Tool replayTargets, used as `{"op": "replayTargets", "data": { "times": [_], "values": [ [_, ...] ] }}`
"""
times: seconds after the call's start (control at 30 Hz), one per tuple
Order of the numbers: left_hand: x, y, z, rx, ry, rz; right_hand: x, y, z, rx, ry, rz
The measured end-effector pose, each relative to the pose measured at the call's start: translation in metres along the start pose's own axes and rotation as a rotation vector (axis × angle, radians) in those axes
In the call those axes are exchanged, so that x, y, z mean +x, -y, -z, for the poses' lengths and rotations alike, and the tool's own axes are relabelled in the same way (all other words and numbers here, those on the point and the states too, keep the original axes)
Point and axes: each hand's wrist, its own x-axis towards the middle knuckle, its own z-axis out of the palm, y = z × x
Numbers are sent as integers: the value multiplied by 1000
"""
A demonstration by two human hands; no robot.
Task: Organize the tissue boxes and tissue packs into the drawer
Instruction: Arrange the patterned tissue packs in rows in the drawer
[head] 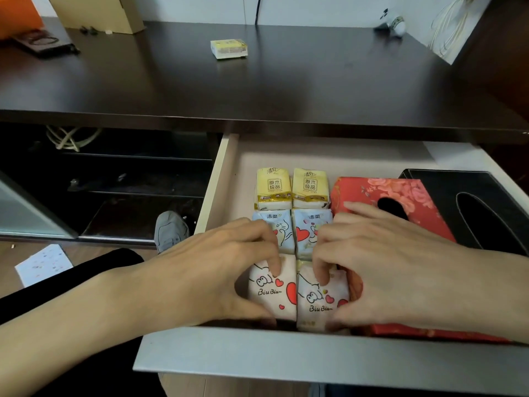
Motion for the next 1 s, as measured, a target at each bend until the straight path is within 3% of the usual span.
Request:
{"op": "replayTargets", "data": {
  "times": [0.2, 0.7, 0.87, 1.0],
  "values": [
    [-1, 2, -2, 23, 0, -3, 12, -4, -3, -257, -5, 15],
    [-1, 2, -4, 36, -35, -7, 28, -5, 3, -260, -15, -86],
    [-2, -1, 2, 16, -43, 29, 25, -14, 12, -102, -38, -110],
    [0, 1, 22, -37, -116, 74, 24, -27, 36, 84, -229, -144]
  ]
}}
